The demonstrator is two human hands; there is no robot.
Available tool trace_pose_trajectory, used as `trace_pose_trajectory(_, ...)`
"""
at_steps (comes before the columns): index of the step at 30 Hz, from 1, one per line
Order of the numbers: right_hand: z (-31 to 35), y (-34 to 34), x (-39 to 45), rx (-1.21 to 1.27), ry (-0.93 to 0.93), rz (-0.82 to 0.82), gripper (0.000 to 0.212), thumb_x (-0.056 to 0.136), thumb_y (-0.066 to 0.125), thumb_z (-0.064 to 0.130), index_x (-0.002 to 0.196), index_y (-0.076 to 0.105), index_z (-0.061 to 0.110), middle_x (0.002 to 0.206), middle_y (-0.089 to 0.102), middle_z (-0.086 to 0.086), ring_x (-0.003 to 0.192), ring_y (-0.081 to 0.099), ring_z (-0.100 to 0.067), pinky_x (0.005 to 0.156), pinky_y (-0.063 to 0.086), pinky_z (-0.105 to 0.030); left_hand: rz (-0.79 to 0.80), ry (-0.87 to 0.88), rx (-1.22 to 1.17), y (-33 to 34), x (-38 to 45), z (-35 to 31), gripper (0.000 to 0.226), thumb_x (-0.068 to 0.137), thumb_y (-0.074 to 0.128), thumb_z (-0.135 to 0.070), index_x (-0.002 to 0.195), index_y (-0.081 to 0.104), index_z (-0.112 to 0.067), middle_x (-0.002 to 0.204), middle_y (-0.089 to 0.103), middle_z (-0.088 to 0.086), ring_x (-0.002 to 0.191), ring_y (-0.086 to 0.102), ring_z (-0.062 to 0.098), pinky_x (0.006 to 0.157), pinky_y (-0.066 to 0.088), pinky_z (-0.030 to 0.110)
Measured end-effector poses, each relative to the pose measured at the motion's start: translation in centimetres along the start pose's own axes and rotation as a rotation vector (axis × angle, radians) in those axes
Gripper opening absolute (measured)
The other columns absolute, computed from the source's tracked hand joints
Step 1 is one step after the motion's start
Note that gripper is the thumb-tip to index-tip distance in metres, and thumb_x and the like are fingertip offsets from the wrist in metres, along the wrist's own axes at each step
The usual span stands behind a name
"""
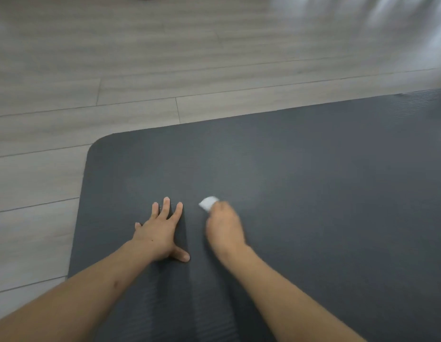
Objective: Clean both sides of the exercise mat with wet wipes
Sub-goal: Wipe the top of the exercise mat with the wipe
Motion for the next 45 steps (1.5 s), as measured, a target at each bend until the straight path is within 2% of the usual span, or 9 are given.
trace_pose_trajectory(3,-2.3,-0.9,-0.3,-0.07,-0.304,0.064,0.016,0.092,0.044,0.007,0.096,0.059,0.004,0.099,0.059,-0.018,0.093,0.059,-0.038,0.074,0.049,-0.043,-0.037,-0.023,-0.01,0.3,-0.3,-0.3,0.144,0.067,0.085,-0.067,0.162,-0.018,-0.036,0.167,-0.033,-0.004,0.157,-0.025,0.026,0.121,0.017,0.07)
trace_pose_trajectory(10,-16.0,-8.1,2.9,-0.08,0.444,-0.296,0.016,0.093,0.046,0.003,0.102,0.056,-0.005,0.109,0.059,-0.028,0.096,0.058,-0.046,0.082,0.046,-0.048,-0.118,-0.029,-0.058,1.7,-1.2,0.0,0.133,0.074,0.08,-0.068,0.163,-0.013,-0.036,0.169,-0.028,-0.005,0.157,-0.022,0.024,0.124,0.01,0.067)
trace_pose_trajectory(18,-3.5,-0.9,-0.8,-0.077,-0.237,0.032,0.006,0.089,0.053,0.002,0.093,0.058,0.003,0.097,0.059,-0.019,0.091,0.058,-0.04,0.076,0.048,-0.046,-0.056,-0.03,-0.023,1.3,-0.7,-0.2,0.135,0.073,0.08,-0.068,0.163,-0.015,-0.035,0.169,-0.029,-0.003,0.157,-0.022,0.027,0.121,0.013,0.069)
trace_pose_trajectory(23,-18.0,-8.8,2.6,-0.127,0.298,-0.173,0.01,0.093,0.045,0.002,0.095,0.054,-0.002,0.106,0.058,-0.028,0.094,0.057,-0.045,0.079,0.044,-0.047,-0.053,-0.022,-0.022,1.4,-0.7,-0.1,0.132,0.076,0.079,-0.067,0.163,-0.016,-0.035,0.168,-0.031,-0.003,0.157,-0.023,0.027,0.122,0.01,0.07)
trace_pose_trajectory(26,-15.7,-7.7,1.9,-0.076,0.425,-0.29,0.017,0.091,0.046,0.001,0.103,0.056,-0.005,0.108,0.059,-0.028,0.096,0.058,-0.046,0.082,0.047,-0.047,-0.042,-0.035,-0.022,1.3,-0.5,-0.3,0.134,0.075,0.08,-0.067,0.162,-0.016,-0.035,0.168,-0.033,-0.003,0.156,-0.025,0.027,0.121,0.01,0.071)
trace_pose_trajectory(31,0.6,1.2,-2.5,-0.011,-0.091,0.026,0.02,0.09,0.053,0.001,0.109,0.06,-0.001,0.107,0.062,-0.02,0.099,0.06,-0.038,0.084,0.05,-0.045,-0.044,-0.022,-0.033,1.4,-0.6,-0.1,0.133,0.076,0.079,-0.068,0.162,-0.017,-0.035,0.167,-0.034,-0.004,0.156,-0.026,0.026,0.122,0.009,0.07)
trace_pose_trajectory(34,-1.9,-0.3,-2.3,-0.079,-0.349,0.055,0.008,0.086,0.054,0.005,0.093,0.057,0.004,0.095,0.059,-0.018,0.089,0.06,-0.039,0.072,0.051,-0.046,-0.038,-0.011,-0.05,1.5,-0.8,0.1,0.131,0.077,0.078,-0.068,0.162,-0.017,-0.035,0.167,-0.033,-0.004,0.156,-0.026,0.026,0.122,0.007,0.069)
trace_pose_trajectory(40,-19.4,-9.3,2.1,-0.127,0.394,-0.232,0.014,0.094,0.044,0.005,0.101,0.055,-0.002,0.11,0.058,-0.027,0.098,0.057,-0.045,0.081,0.044,-0.046,-0.046,0.002,-0.044,1.7,-0.5,0.0,0.131,0.078,0.078,-0.067,0.162,-0.017,-0.034,0.167,-0.034,-0.003,0.155,-0.027,0.028,0.121,0.006,0.071)
trace_pose_trajectory(45,-7.8,-2.8,-1.3,0.041,0.285,-0.26,0.015,0.079,0.061,-0.005,0.094,0.064,-0.001,0.09,0.065,-0.021,0.08,0.065,-0.04,0.07,0.053,-0.042,-0.057,-0.008,-0.037,1.7,-0.5,0.0,0.133,0.076,0.079,-0.067,0.163,-0.016,-0.034,0.167,-0.033,-0.003,0.156,-0.026,0.028,0.121,0.008,0.072)
Point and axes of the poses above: each hand's wrist, its own x-axis towards the middle knuckle, its own y-axis out of the palm, z = x × y, the point moved 2 cm from there along x, towards the middle knuckle
